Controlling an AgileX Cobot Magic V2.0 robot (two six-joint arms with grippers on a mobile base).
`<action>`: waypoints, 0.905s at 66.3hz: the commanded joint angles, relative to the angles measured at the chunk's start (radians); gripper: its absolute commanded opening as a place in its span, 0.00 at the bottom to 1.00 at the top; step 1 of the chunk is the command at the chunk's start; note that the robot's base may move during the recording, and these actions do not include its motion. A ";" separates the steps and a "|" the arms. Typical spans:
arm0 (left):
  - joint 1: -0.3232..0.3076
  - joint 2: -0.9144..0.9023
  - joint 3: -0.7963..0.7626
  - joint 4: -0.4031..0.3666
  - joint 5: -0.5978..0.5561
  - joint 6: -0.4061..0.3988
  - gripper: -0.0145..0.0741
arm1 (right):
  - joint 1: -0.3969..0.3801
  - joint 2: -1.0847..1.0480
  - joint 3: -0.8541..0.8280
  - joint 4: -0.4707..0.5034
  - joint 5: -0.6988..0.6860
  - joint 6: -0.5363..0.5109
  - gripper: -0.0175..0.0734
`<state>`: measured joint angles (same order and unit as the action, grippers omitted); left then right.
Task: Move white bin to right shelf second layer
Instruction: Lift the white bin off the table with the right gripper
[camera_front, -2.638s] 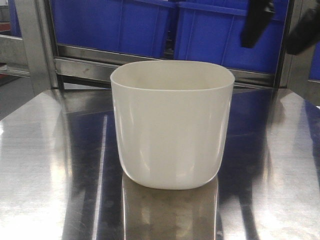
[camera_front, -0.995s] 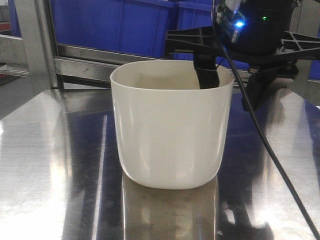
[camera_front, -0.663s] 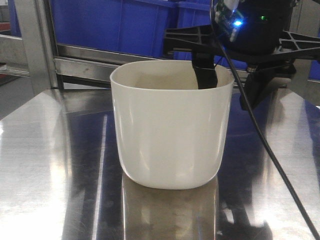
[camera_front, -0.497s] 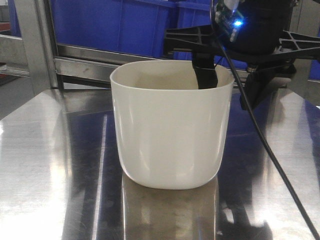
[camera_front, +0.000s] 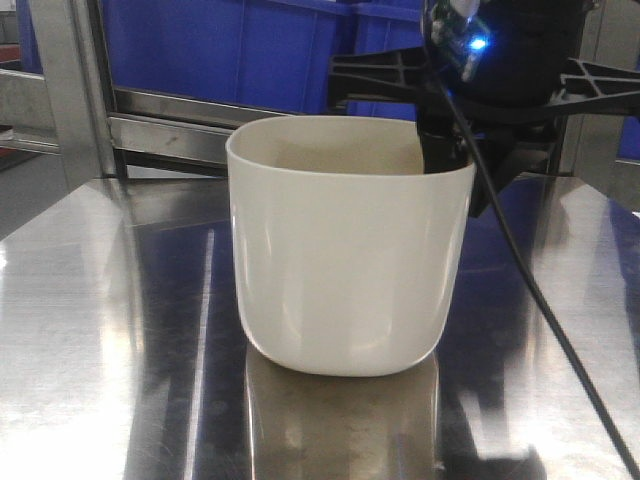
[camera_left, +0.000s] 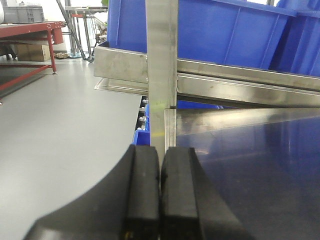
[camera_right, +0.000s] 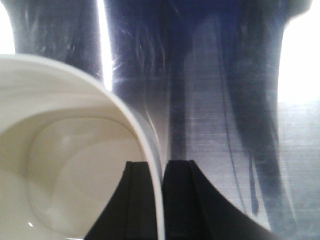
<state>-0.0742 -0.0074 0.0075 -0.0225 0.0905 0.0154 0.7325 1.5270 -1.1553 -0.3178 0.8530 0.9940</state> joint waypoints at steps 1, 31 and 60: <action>-0.003 -0.016 0.037 -0.006 -0.081 -0.003 0.26 | 0.001 -0.088 -0.027 -0.037 -0.024 -0.006 0.24; -0.003 -0.016 0.037 -0.006 -0.081 -0.003 0.26 | -0.239 -0.426 0.231 -0.052 -0.128 -0.323 0.24; -0.003 -0.016 0.037 -0.006 -0.081 -0.003 0.26 | -0.679 -0.612 0.338 0.231 -0.194 -0.928 0.24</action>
<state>-0.0742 -0.0074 0.0075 -0.0225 0.0905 0.0154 0.0964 0.9638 -0.8107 -0.1310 0.7592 0.1657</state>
